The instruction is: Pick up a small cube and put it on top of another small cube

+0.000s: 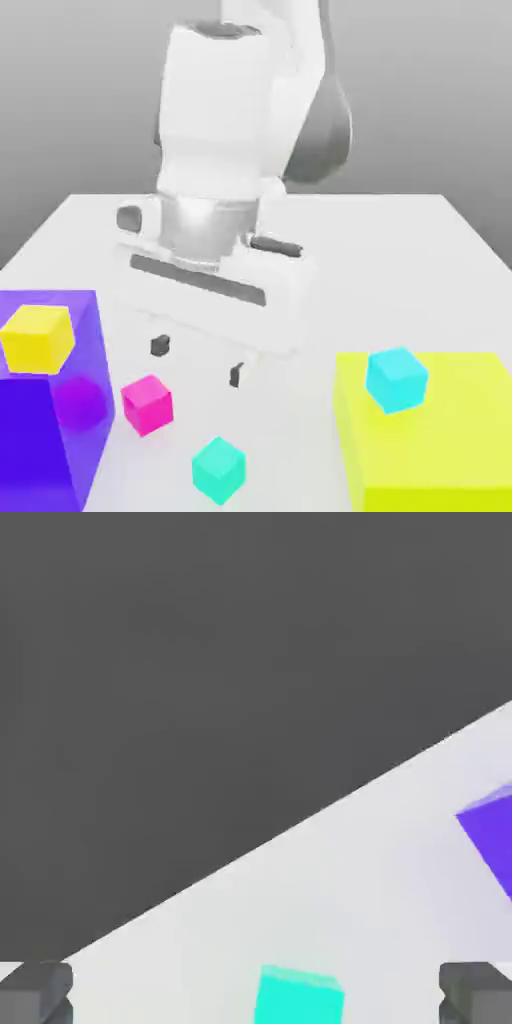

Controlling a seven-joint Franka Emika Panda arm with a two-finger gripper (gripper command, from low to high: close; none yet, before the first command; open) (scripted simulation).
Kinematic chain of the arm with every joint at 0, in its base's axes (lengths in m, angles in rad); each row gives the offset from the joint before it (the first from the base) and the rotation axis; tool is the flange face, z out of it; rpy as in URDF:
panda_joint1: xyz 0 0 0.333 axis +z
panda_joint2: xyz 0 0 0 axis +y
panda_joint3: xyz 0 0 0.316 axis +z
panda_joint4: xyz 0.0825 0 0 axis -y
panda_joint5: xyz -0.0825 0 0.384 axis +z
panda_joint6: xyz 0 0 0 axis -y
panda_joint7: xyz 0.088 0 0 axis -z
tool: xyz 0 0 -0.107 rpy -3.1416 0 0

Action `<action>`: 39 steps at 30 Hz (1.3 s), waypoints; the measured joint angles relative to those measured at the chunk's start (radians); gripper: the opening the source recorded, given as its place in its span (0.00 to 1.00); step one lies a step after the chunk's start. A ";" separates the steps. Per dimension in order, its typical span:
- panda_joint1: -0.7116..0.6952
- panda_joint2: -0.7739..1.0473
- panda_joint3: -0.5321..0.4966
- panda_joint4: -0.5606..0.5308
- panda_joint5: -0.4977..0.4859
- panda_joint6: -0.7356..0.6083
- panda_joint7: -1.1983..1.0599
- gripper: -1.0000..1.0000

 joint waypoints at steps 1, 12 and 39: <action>0.000 0.035 -0.001 -0.009 0.009 0.017 0.014 0.50; 0.031 0.346 -0.042 -0.003 0.013 0.226 0.088 0.00; -0.198 -0.063 -0.110 -0.287 0.121 0.107 0.333 0.00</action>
